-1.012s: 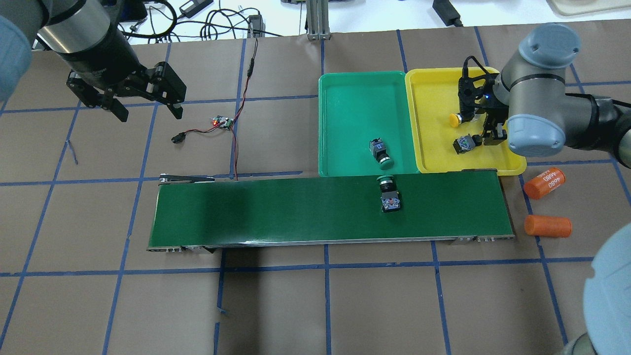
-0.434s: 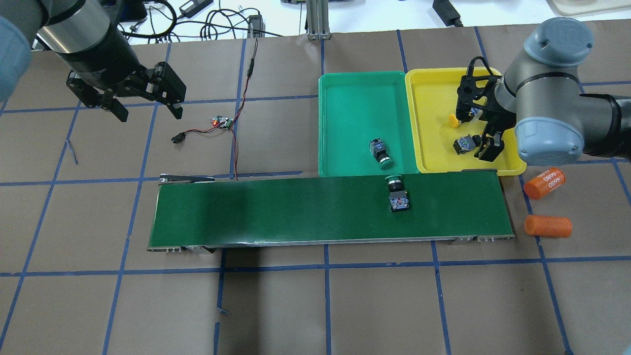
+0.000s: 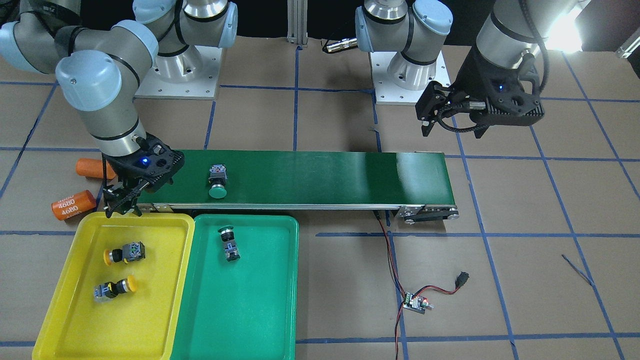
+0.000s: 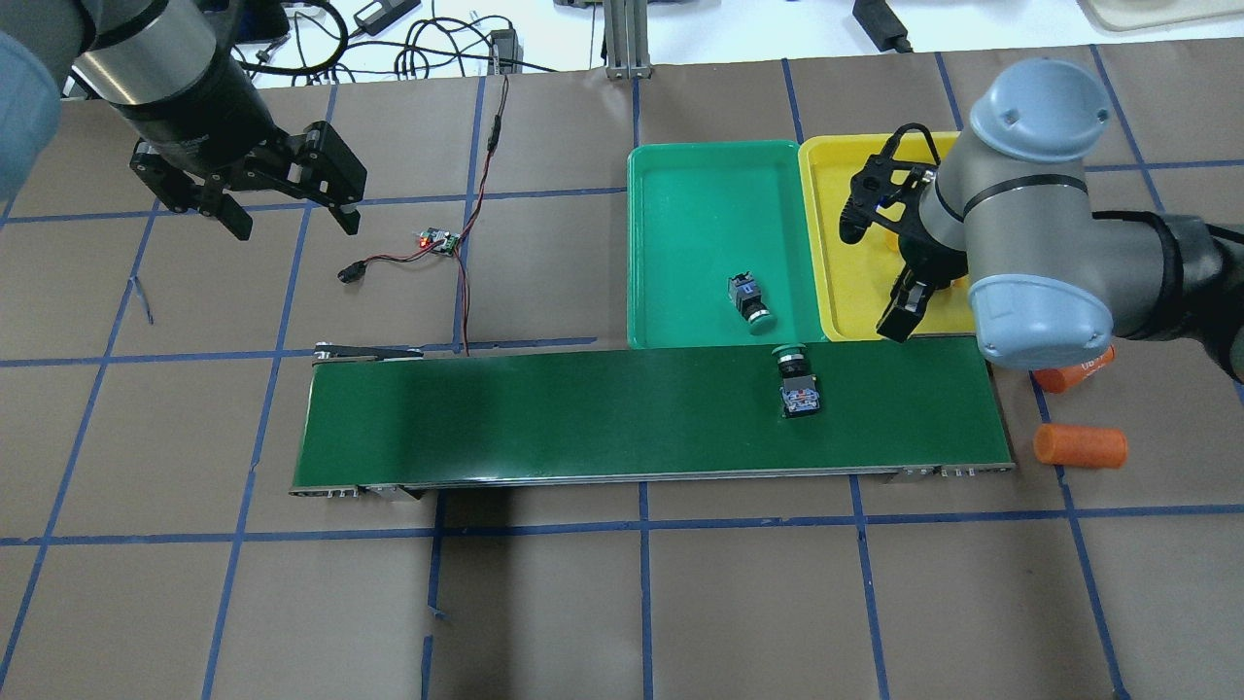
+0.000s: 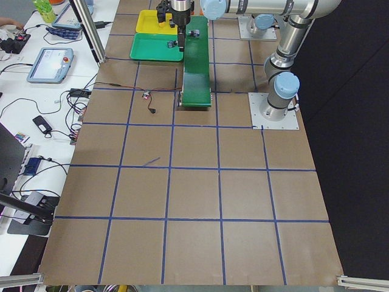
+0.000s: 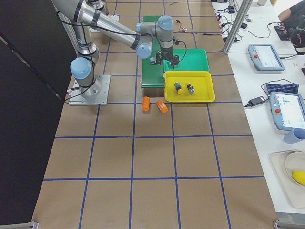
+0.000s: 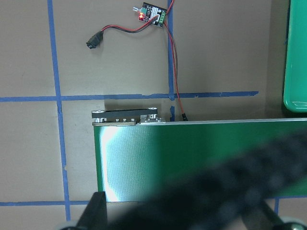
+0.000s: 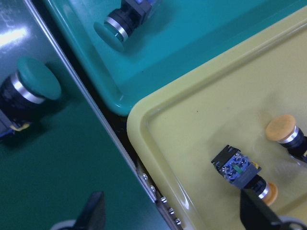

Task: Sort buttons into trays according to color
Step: 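Grasp the last green-capped button on the belt with right gripper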

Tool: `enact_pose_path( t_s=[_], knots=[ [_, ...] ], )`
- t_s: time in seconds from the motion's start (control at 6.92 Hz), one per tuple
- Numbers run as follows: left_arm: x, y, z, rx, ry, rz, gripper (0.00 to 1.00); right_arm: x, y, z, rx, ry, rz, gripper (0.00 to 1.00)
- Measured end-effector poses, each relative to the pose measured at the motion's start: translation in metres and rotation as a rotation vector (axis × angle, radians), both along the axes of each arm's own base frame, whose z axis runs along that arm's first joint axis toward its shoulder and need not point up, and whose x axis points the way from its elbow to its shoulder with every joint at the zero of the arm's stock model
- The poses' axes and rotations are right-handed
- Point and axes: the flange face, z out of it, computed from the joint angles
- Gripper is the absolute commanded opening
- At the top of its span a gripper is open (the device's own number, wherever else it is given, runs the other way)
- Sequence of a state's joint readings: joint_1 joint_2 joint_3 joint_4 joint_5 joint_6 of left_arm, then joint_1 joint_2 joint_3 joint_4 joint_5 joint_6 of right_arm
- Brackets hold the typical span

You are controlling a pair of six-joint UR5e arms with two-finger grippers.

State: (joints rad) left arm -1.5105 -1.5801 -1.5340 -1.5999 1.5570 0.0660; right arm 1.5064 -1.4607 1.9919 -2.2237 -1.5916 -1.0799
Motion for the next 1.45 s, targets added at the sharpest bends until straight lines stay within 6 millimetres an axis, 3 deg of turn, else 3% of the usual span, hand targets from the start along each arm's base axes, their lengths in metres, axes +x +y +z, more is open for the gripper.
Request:
enact_pose_path(
  t_s=[0.58, 0.87, 1.16, 1.3, 1.45],
  knots=[
    [0.0, 0.0, 0.0, -0.001, 0.0, 0.0, 1.0, 0.023, 0.023, -0.016, 0.034, -0.043, -0.347, 1.0],
    [0.0, -0.001, 0.0, 0.0, 0.0, 0.0, 1.0, 0.041, 0.032, -0.021, 0.041, -0.051, -0.419, 1.0],
    [0.0, 0.0, 0.0, 0.0, 0.0, 0.0, 1.0, 0.046, 0.037, -0.032, 0.069, -0.047, -0.479, 0.97],
    [0.0, 0.0, 0.0, 0.0, 0.0, 0.0, 1.0, 0.046, 0.042, -0.039, 0.092, -0.044, -0.539, 0.78],
    [0.0, 0.0, 0.0, 0.0, 0.0, 0.001, 1.0, 0.044, 0.046, -0.045, 0.106, -0.041, -0.585, 0.44]
  ],
)
